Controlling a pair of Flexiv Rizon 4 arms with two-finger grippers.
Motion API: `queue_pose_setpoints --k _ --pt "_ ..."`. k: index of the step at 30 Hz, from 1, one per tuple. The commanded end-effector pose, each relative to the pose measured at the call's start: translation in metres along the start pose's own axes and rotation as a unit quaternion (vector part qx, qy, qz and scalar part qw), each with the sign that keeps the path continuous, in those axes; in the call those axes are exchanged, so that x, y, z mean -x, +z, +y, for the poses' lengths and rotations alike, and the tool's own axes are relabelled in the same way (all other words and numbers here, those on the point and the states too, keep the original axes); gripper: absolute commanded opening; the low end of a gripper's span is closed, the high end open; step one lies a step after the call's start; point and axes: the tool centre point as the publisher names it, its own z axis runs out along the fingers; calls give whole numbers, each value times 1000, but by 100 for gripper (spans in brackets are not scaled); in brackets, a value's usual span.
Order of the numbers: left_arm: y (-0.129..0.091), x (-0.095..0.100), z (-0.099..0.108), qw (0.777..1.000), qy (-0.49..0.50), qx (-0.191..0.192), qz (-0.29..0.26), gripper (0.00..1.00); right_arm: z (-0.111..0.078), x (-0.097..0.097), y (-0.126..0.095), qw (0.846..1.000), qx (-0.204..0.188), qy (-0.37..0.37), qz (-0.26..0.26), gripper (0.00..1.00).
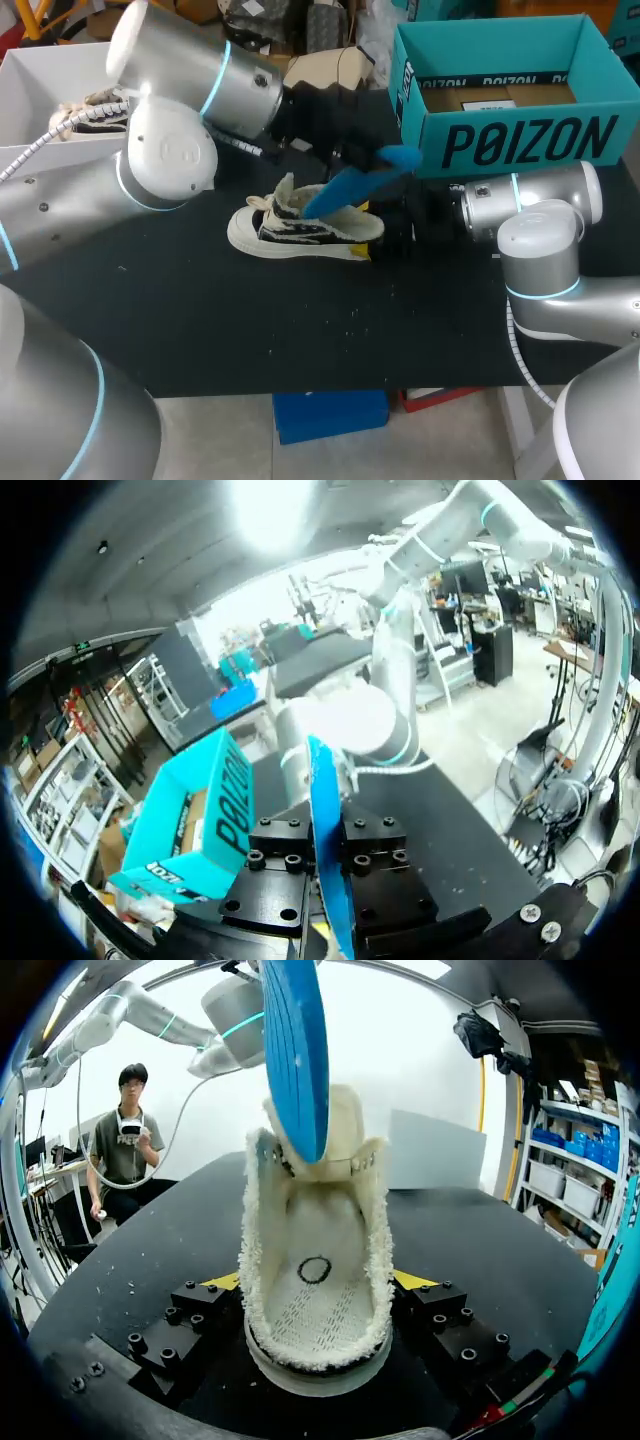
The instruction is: Take the shoe out of the shoebox, open the shoe tongue, remove and reinsert the insole, then place the shoe into the shoebox
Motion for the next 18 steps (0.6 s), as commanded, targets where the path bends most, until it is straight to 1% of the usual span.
queue_pose_setpoints --k 1,3,18 --pt "-11 24 -38 979 -79 -181 59 0 -3 0 0 1000 -1 0 0 0" --pt "-20 32 -56 965 -108 -223 88 0 -3 0 0 1000 -1 0 0 0" --pt "-20 32 -56 965 -108 -223 88 0 -3 0 0 1000 -1 0 0 0"
